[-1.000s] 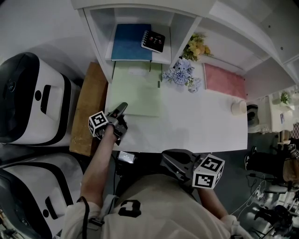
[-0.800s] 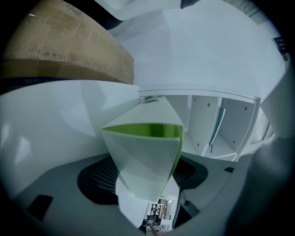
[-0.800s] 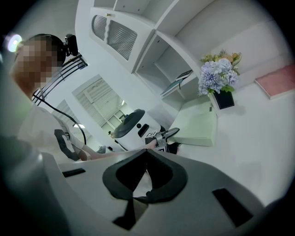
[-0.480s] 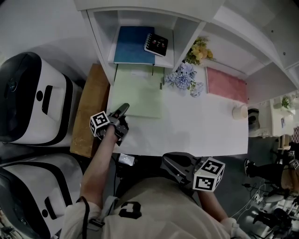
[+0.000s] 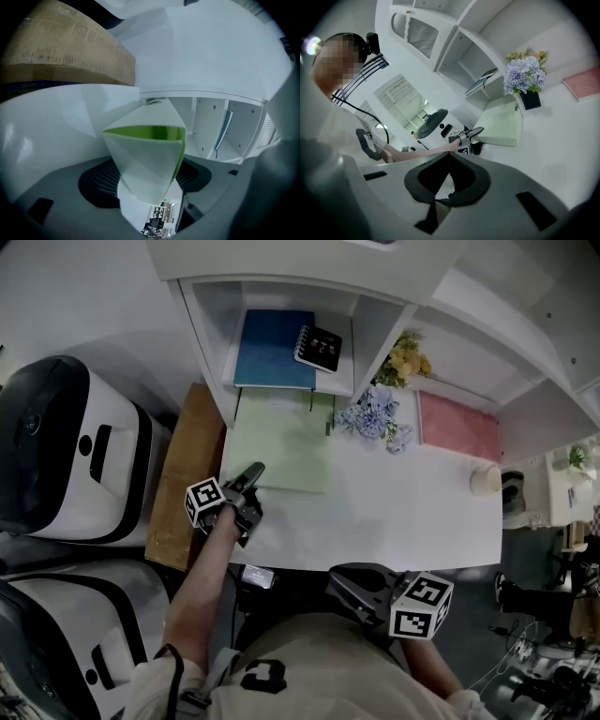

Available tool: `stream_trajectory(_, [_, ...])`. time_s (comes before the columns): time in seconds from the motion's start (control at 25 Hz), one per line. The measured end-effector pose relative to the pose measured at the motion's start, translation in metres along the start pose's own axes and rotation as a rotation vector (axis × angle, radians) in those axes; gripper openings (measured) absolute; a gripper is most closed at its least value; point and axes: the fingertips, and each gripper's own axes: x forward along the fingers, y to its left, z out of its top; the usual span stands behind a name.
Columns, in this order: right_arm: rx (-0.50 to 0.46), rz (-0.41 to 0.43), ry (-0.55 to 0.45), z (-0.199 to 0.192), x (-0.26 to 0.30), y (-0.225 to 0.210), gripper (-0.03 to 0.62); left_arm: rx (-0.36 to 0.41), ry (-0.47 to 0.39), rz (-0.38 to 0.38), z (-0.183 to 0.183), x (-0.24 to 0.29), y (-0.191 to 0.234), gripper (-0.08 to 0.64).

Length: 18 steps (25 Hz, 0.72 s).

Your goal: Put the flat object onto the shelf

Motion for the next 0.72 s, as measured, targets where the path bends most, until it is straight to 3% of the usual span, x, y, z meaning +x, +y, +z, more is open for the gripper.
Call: stream_trajectory(0.72, [-0.006,-0.012,0.008,0.005,0.001,-0.006,0.021,0.005,-0.005,0.001,0.01,0.011,-0.002,0.333])
